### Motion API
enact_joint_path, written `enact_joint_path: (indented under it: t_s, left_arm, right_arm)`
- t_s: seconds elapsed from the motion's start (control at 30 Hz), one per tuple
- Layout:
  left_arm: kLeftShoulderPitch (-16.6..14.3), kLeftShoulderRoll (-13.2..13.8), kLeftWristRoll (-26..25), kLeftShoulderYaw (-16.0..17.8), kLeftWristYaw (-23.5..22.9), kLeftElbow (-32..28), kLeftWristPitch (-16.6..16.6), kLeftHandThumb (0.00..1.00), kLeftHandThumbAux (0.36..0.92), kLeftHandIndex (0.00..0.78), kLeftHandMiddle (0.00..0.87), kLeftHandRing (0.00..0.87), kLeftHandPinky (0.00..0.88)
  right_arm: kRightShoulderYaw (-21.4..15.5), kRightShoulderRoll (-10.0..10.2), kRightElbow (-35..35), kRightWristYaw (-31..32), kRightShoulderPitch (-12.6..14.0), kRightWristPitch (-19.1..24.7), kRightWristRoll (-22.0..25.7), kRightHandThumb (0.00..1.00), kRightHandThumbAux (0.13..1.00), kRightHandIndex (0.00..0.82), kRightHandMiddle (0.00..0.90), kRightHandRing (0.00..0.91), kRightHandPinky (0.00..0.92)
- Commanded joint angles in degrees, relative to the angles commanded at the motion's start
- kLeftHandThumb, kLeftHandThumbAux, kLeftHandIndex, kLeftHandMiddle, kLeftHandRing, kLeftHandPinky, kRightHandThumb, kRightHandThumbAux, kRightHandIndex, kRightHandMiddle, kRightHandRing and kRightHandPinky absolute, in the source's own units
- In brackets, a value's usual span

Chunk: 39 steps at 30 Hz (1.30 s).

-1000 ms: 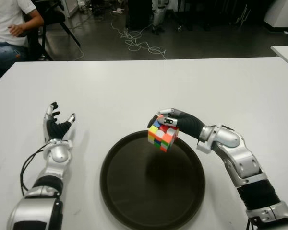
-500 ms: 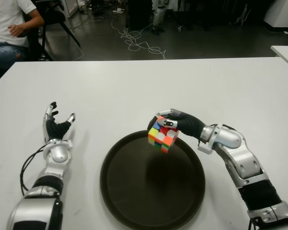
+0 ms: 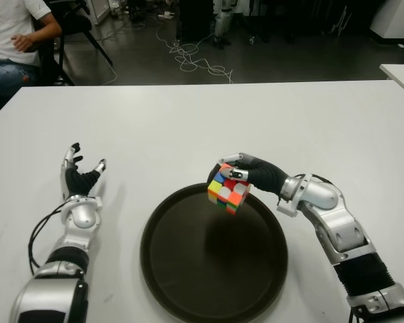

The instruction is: Pick up the Rubik's Cube and put it in the plate

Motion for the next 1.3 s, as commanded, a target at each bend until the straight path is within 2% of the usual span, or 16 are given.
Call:
enact_joint_path:
  t_s: [0.2,0.5,0.6,0.67,0.7,0.73,0.77,0.8,0.83,0.87,0.97,1.03,1.17,1.3]
  left_arm:
    - [-0.03,-0.06,0.02,0.04,0.24,-0.03,0.2,0.073,0.731,0.117,0.153,0.153,0.135]
    - [-0.09,-0.03,0.2,-0.08,0.39,-0.07,0.11,0.072,0.736,0.118,0.156,0.16,0.154]
    - [-0.13,-0.02,0.17,-0.07,0.35,-0.03,0.25,0.071,0.737,0.116,0.153,0.155,0.139]
    - [-0.19,-0.03,0.19,-0.08,0.41,-0.01,0.39,0.064,0.74,0.115,0.154,0.153,0.136]
    - [-0.21,-0.03,0.21,-0.08,0.47,0.01,0.45,0.062,0.741,0.115,0.154,0.154,0.137]
    - [-0.22,-0.03,0.23,-0.09,0.5,0.01,0.5,0.06,0.745,0.117,0.156,0.156,0.142]
    - [-0.23,-0.05,0.23,-0.08,0.55,0.01,0.53,0.059,0.746,0.117,0.157,0.157,0.143]
    - [-0.25,-0.07,0.21,-0.07,0.57,0.01,0.57,0.057,0.749,0.119,0.16,0.16,0.149]
    - [-0.26,-0.09,0.21,-0.07,0.59,0.0,0.59,0.056,0.752,0.119,0.162,0.163,0.153]
    - [-0.26,-0.11,0.18,-0.06,0.55,0.0,0.55,0.056,0.753,0.119,0.163,0.164,0.155]
    - [-0.2,-0.08,0.15,-0.05,0.42,-0.02,0.43,0.067,0.757,0.122,0.165,0.17,0.168]
    - [-0.12,-0.03,0.22,-0.11,0.42,-0.07,0.38,0.066,0.759,0.121,0.164,0.171,0.173]
    - [-0.08,-0.04,0.32,-0.17,0.56,-0.07,0.23,0.072,0.759,0.119,0.165,0.178,0.194]
    - [-0.15,-0.08,0.19,-0.09,0.43,-0.02,0.34,0.078,0.75,0.121,0.171,0.186,0.205]
  right_arm:
    - [0.59,0.3,0.65,-1.79,0.06,-1.44,-1.72,0.692,0.723,0.435,0.765,0.782,0.782]
    - [1.76,-0.18,3.09,-1.41,-0.32,-7.37,-3.27,0.682,0.725,0.432,0.72,0.755,0.758]
    - [2.03,-0.29,4.69,-0.52,-0.74,-10.76,-3.33,0.678,0.728,0.428,0.631,0.668,0.655]
    - [2.12,-0.32,5.82,0.12,-1.07,-12.85,-3.25,0.673,0.731,0.421,0.502,0.523,0.487]
    - [2.17,-0.29,6.53,0.67,-1.3,-13.79,-3.01,0.672,0.732,0.42,0.478,0.494,0.453]
    - [2.2,-0.25,7.11,1.07,-1.48,-14.54,-2.83,0.436,0.718,0.365,0.407,0.41,0.361]
    - [2.17,-0.2,7.73,1.99,-1.69,-15.11,-2.17,0.349,0.714,0.345,0.381,0.38,0.328]
    - [2.19,-0.12,8.48,3.32,-1.99,-15.59,-1.28,0.223,0.694,0.286,0.316,0.307,0.25]
    - [2.18,-0.06,9.02,4.25,-2.2,-15.93,-0.67,0.142,0.669,0.225,0.249,0.237,0.185]
    - [2.22,-0.04,9.56,5.99,-2.5,-15.54,0.48,0.114,0.66,0.203,0.225,0.212,0.162]
    - [2.15,-0.33,9.98,9.78,-2.92,-13.03,2.97,0.029,0.583,0.068,0.079,0.073,0.064]
    - [2.14,-0.6,9.88,11.2,-3.22,-11.41,3.6,0.015,0.543,0.035,0.041,0.037,0.04]
    - [2.28,-0.96,10.12,12.65,-3.98,-10.92,3.04,0.003,0.477,0.007,0.008,0.008,0.023]
    - [2.22,-0.88,10.1,13.32,-4.23,-10.1,2.88,0.0,0.45,0.001,0.002,0.001,0.01]
